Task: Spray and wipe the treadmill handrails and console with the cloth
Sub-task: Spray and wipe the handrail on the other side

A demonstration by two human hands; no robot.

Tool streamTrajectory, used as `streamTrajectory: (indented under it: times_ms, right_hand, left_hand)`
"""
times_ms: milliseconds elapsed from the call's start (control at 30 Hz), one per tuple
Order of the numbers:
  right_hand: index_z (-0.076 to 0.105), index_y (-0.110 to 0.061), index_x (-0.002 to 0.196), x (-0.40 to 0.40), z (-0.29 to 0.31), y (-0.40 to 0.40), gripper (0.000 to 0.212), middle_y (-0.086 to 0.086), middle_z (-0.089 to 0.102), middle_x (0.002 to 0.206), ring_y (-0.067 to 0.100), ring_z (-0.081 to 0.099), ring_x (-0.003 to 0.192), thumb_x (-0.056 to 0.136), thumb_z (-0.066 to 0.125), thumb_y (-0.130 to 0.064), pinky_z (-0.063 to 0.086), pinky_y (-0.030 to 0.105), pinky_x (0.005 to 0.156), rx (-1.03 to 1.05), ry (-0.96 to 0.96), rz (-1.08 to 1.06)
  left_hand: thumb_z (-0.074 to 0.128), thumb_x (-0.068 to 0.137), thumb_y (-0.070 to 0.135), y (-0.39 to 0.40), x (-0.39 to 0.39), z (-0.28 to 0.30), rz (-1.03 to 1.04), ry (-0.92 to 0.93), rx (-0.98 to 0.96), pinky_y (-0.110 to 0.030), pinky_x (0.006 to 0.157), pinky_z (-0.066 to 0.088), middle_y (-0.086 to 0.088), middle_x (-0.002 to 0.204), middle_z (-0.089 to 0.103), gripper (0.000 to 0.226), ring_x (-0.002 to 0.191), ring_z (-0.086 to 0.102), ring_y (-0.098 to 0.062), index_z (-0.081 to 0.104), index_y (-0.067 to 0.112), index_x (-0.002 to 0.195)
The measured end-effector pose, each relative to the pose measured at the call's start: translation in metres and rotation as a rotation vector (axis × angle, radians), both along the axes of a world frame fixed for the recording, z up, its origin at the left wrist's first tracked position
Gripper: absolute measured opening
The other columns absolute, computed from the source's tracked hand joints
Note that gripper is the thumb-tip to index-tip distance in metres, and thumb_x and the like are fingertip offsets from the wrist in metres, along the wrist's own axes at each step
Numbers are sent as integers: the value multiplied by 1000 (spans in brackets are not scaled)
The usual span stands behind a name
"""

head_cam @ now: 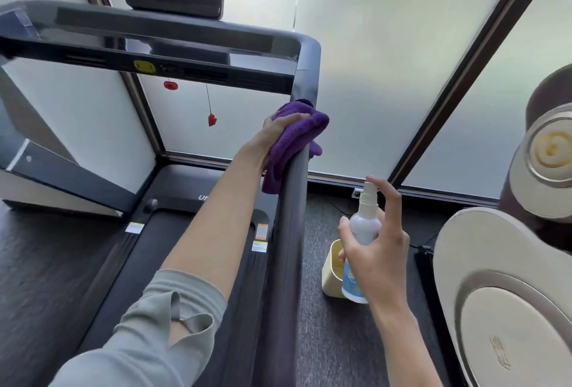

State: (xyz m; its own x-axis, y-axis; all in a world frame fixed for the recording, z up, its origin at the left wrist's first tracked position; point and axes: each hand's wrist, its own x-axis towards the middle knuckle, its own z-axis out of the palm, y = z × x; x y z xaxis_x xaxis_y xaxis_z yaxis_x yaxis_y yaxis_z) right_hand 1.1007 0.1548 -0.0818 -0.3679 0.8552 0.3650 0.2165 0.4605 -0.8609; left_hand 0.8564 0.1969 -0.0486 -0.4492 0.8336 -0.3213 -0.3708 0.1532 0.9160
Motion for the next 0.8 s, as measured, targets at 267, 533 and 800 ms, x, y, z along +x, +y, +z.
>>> streamTrajectory:
  times_ms: [267, 533, 800]
  right_hand:
    - [43, -41, 125, 3, 9, 2, 62, 13, 58, 67, 31, 60, 46, 84, 70, -2, 55, 43, 50, 21, 16, -23]
    - [43, -44, 123, 12, 13, -10, 64, 17, 57, 69, 34, 60, 47, 84, 70, -1, 56, 47, 52, 18, 25, -10]
    - [42, -43, 124, 25, 17, -22, 64, 17, 57, 66, 33, 59, 46, 85, 69, -1, 54, 45, 50, 45, 47, 5]
  left_hand:
    - [68, 80, 36, -2, 6, 0, -86, -60, 40, -33, 65, 54, -24, 88, 72, 28, 63, 66, -29, 64, 17, 100]
    - [69, 84, 31, -22, 23, 0, -57, -62, 74, -35, 65, 52, -34, 100, 64, 36, 72, 64, -34, 59, 22, 117]
    - [77, 79, 23, -41, 36, -1, 90, 9, -2, -47, 85, 54, -33, 124, 57, 74, 85, 62, -35, 39, 7, 141]
